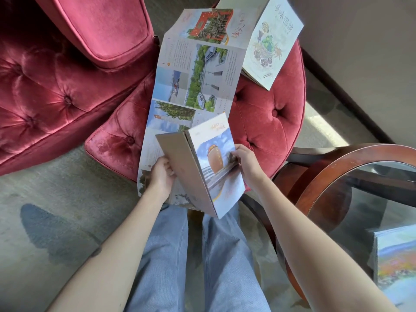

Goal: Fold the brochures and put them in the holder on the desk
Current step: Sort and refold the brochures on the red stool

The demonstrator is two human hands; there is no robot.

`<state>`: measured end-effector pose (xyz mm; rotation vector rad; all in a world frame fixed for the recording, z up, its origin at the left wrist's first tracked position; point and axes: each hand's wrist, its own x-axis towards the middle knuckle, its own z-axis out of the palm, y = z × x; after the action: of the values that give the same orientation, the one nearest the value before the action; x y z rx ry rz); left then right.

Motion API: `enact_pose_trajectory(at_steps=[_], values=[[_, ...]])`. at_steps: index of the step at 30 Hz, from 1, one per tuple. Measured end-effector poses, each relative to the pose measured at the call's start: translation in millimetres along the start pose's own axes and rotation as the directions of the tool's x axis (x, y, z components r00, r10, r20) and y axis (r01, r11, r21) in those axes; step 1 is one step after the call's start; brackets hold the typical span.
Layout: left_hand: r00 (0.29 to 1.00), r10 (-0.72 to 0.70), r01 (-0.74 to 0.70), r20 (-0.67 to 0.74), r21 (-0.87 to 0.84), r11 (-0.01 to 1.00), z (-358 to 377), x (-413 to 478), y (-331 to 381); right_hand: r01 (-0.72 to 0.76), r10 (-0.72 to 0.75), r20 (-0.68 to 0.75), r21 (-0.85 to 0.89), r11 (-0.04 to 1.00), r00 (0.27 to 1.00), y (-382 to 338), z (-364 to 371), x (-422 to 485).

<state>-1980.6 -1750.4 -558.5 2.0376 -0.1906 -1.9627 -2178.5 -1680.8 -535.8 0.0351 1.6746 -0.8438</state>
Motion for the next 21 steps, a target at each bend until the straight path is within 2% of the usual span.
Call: enact_pose_trajectory(at_steps=[4, 7, 9, 11, 14, 16, 19, 21], values=[[0.99, 0.004, -0.009, 0.144, 0.038, 0.999, 15, -9, -3, -0.01, 0.008, 0.118, 0.014, 1.0, 0.993, 3, 12, -6], [0.956, 0.019, -0.071, 0.292, 0.169, 0.983, 28, -17, -3, -0.015, 0.006, 0.165, 0.049, 0.999, 0.986, 5, 19, -11], [0.938, 0.034, -0.105, 0.344, 0.189, 0.976, 34, -22, -3, -0.017, 0.011, 0.188, 0.033, 0.999, 0.982, 7, 21, -14], [0.944, -0.003, -0.058, 0.329, 0.174, 0.983, 34, -25, -3, -0.021, 0.022, 0.202, -0.007, 1.0, 0.979, 10, 23, -16], [0.972, -0.152, 0.118, 0.179, 0.184, 0.976, 30, -22, -7, -0.04, 0.036, 0.231, 0.01, 0.999, 0.972, 15, 21, -18], [0.98, -0.155, 0.116, 0.129, 0.266, 0.957, 26, -24, -9, -0.03, 0.029, 0.24, 0.0, 1.0, 0.97, 17, 17, -19], [0.926, -0.164, 0.101, 0.341, 0.196, 0.975, 31, -31, -9, 0.011, -0.008, 0.149, -0.017, 1.0, 0.989, 19, 12, -19], [0.947, -0.139, 0.079, 0.289, 0.211, 0.974, 33, -31, -8, 0.023, -0.023, 0.056, 0.008, 1.0, 0.998, 19, 8, -18]])
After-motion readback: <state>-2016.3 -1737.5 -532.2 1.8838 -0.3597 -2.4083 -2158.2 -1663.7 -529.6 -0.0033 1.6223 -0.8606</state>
